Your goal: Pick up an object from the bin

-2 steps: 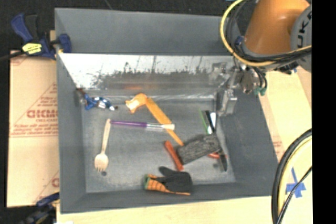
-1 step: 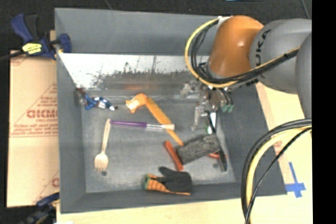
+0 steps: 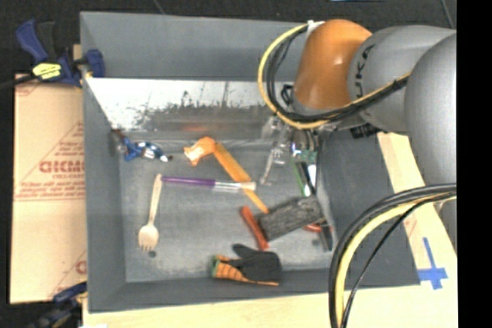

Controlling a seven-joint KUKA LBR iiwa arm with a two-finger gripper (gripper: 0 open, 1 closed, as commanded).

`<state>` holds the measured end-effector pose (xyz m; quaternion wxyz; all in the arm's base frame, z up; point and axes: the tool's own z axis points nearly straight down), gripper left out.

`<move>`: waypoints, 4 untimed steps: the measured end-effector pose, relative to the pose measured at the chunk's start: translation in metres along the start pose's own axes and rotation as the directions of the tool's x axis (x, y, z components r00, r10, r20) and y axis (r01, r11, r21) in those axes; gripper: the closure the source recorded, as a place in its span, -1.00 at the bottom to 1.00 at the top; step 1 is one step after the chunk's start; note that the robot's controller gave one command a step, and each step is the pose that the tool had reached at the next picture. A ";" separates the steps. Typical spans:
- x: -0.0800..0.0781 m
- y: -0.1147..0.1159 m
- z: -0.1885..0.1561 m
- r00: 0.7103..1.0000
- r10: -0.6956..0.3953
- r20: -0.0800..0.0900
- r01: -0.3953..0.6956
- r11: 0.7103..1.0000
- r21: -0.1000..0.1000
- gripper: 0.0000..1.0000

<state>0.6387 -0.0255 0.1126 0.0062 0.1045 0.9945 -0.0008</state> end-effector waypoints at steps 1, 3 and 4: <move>0.013 0.030 0.008 0.961 -0.276 -0.002 0.276 0.961 -0.001 -1.00; 0.020 0.059 0.039 0.940 -0.340 0.008 0.340 0.940 0.001 1.00; 0.020 0.059 0.039 0.940 -0.340 0.008 0.340 0.940 0.001 1.00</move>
Offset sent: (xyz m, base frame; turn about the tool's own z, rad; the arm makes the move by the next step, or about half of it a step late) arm -0.0055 0.0618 -0.0426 0.0790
